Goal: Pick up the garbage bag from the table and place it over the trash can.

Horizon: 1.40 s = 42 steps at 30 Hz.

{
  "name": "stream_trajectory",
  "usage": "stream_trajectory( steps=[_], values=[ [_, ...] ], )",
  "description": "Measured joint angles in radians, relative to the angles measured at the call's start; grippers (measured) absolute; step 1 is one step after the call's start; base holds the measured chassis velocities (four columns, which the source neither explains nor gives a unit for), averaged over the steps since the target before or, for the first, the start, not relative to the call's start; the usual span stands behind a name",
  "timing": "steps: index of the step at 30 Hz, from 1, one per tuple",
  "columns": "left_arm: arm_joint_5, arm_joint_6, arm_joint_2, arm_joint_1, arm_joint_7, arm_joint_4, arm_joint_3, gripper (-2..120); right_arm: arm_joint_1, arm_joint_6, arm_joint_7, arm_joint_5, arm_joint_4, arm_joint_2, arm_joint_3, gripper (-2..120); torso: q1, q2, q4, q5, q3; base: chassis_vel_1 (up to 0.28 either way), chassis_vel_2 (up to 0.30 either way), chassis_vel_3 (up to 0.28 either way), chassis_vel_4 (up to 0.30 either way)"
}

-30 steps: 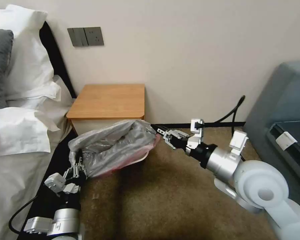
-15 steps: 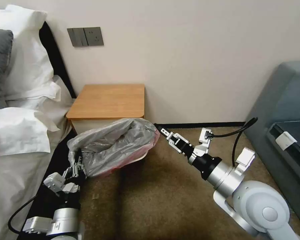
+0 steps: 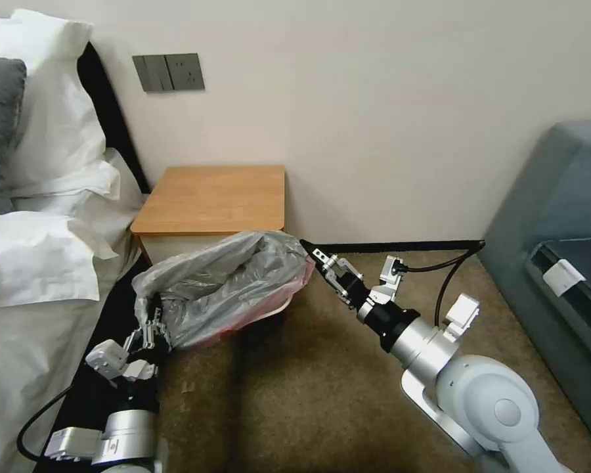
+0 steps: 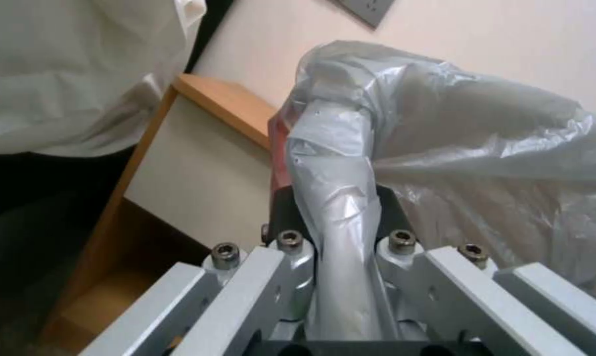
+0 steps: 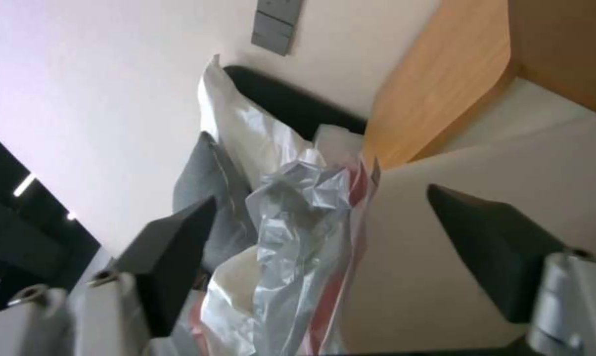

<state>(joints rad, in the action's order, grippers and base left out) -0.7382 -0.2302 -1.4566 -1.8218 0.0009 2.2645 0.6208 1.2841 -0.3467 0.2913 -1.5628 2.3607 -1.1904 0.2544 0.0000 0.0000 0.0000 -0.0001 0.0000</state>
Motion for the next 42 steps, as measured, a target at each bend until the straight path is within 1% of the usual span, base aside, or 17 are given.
stream_trajectory(
  steps=[2, 3, 4, 5, 7, 9, 12, 13, 17, 18, 19, 20, 21, 22, 27, 34, 42],
  values=[
    [0.001, 0.000, -0.001, 0.000, 0.000, 0.000, -0.001, 7, -0.001, 0.000, -0.003, 0.005, -0.004, -0.003, -0.002, 78, 0.000, 0.000, 0.0000, 0.0000, 0.000, 0.000, 0.000, 0.000, 0.000],
    [0.004, 0.001, -0.002, 0.001, 0.000, 0.001, -0.005, 7, -0.001, -0.002, -0.009, 0.018, -0.011, -0.010, -0.007, 70, 0.000, 0.000, 0.0000, 0.0000, 0.000, 0.000, 0.000, 0.000, 0.000],
    [0.006, 0.003, -0.003, 0.002, -0.001, 0.002, -0.008, 7, -0.002, -0.003, -0.012, 0.026, -0.016, -0.017, -0.011, 65, 0.000, 0.000, 0.0000, 0.0001, 0.000, 0.000, 0.000, 0.000, 0.000],
    [0.006, 0.003, -0.003, 0.002, -0.001, 0.002, -0.008, 7, -0.002, -0.003, -0.012, 0.026, -0.016, -0.017, -0.011, 65, 0.000, 0.000, 0.0000, 0.0001, 0.000, 0.000, 0.000, 0.000, 0.000],
    [0.011, 0.005, -0.004, 0.003, -0.002, 0.005, -0.012, 7, -0.005, -0.003, -0.013, 0.039, -0.029, -0.032, -0.017, 53, 0.000, 0.000, 0.0000, 0.0001, 0.000, 0.000, 0.000, 0.000, 0.000],
    [0.012, 0.005, -0.004, 0.004, -0.003, 0.007, -0.012, 7, -0.005, -0.003, -0.014, 0.043, -0.032, -0.037, -0.018, 50, 0.000, 0.000, 0.0000, 0.0001, 0.000, 0.000, 0.000, 0.000, 0.000],
    [0.008, 0.011, -0.003, 0.002, -0.010, 0.019, -0.013, 7, -0.003, -0.003, -0.016, 0.052, -0.039, -0.048, -0.018, 35, 0.000, 0.000, 0.0000, 0.0001, 0.000, 0.000, 0.000, 0.000, 0.000],
    [0.008, 0.011, -0.003, 0.002, -0.010, 0.019, -0.013, 7, -0.003, -0.003, -0.016, 0.052, -0.039, -0.048, -0.018, 35, 0.000, 0.000, 0.0000, 0.0001, 0.000, 0.000, 0.000, 0.000, 0.000],
    [0.003, 0.014, -0.003, 0.003, -0.018, 0.030, -0.014, 7, 0.010, -0.003, -0.026, 0.070, -0.040, -0.053, -0.017, 16, 0.000, 0.000, 0.0000, 0.0001, 0.000, 0.000, 0.000, 0.000, 0.000],
    [0.003, 0.014, -0.003, 0.003, -0.018, 0.030, -0.014, 7, 0.010, -0.003, -0.026, 0.070, -0.040, -0.053, -0.017, 16, 0.000, 0.000, 0.0000, 0.0001, 0.000, 0.000, 0.000, 0.000, 0.000],
    [0.002, 0.015, -0.003, 0.003, -0.019, 0.032, -0.015, 7, 0.013, -0.003, -0.027, 0.073, -0.040, -0.053, -0.016, 13, 0.000, 0.000, 0.0001, 0.0001, 0.000, 0.000, 0.000, 0.000, 0.000],
    [-0.005, 0.019, -0.004, 0.004, -0.023, 0.036, -0.015, 7, 0.019, -0.003, -0.030, 0.079, -0.040, -0.052, -0.015, 6, 0.000, 0.000, 0.0000, 0.0001, 0.000, 0.000, 0.000, 0.000, 0.000],
    [-0.005, 0.019, -0.004, 0.004, -0.023, 0.036, -0.015, 7, 0.019, -0.003, -0.030, 0.079, -0.040, -0.052, -0.015, 6, 0.000, 0.000, 0.0000, 0.0001, 0.000, 0.000, 0.000, 0.000, 0.000],
    [-0.013, 0.021, -0.005, 0.005, -0.026, 0.039, -0.015, 7, 0.026, -0.003, -0.036, 0.087, -0.040, -0.049, -0.012, 2, 0.000, 0.000, 0.0000, 0.0001, 0.000, 0.000, 0.000, 0.000, 0.000],
    [-0.059, 0.034, -0.007, 0.005, -0.039, 0.058, -0.016, 7, 0.070, -0.005, -0.082, 0.144, -0.049, -0.049, -0.003, 0, 0.000, 0.000, -0.0001, 0.0001, 0.000, 0.000, 0.000, 0.000, 0.000],
    [-0.073, 0.036, -0.005, 0.004, -0.040, 0.063, -0.014, 7, 0.081, -0.005, -0.089, 0.155, -0.057, -0.064, -0.002, 0, 0.000, 0.000, 0.0000, 0.0001, 0.000, 0.000, 0.000, 0.000, 0.000],
    [-0.105, 0.058, -0.001, -0.006, -0.042, 0.088, -0.017, 7, 0.059, -0.003, -0.120, 0.227, -0.140, -0.082, -0.013, 0, 0.000, 0.000, -0.0001, 0.0001, 0.000, 0.000, 0.000, 0.000, 0.000]
  ],
)
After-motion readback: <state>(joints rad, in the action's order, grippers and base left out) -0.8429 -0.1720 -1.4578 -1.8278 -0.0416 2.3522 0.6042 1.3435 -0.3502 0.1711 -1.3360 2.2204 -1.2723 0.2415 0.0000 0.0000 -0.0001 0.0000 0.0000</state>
